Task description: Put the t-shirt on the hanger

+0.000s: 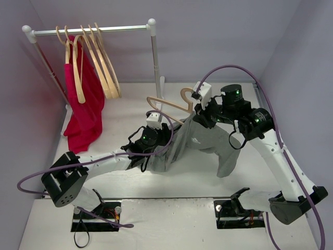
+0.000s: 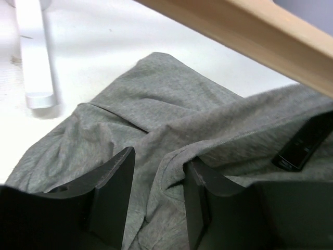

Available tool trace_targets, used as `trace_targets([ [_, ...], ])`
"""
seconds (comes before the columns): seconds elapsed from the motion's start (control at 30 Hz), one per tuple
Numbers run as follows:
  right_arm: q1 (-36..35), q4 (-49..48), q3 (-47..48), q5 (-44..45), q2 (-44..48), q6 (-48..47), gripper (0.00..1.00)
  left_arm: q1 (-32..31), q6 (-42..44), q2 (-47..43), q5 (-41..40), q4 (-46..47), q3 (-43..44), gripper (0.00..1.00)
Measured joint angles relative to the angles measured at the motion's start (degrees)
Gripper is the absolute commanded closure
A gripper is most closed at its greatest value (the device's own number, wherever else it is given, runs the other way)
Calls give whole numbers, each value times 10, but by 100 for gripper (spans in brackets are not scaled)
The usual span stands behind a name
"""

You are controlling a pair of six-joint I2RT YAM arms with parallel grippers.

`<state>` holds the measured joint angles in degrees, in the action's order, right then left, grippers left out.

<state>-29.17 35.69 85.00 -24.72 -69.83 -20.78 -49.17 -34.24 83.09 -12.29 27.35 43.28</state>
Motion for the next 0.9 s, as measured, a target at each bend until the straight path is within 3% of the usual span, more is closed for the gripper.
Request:
trace_targets([
  [0.07,0,0,-2,0,3,0,100,0,-3,0,-12,0,-1,76],
  [0.47,0,-4,-25,5,26,5,100,20,18,-19,-45,-29,-2,100],
  [0.7,0,-6,-44,5,51,11,100,119,28,-45,14,-76,43,100],
  [0.9,0,-12,-58,5,65,13,100,160,61,-43,70,-150,126,100],
])
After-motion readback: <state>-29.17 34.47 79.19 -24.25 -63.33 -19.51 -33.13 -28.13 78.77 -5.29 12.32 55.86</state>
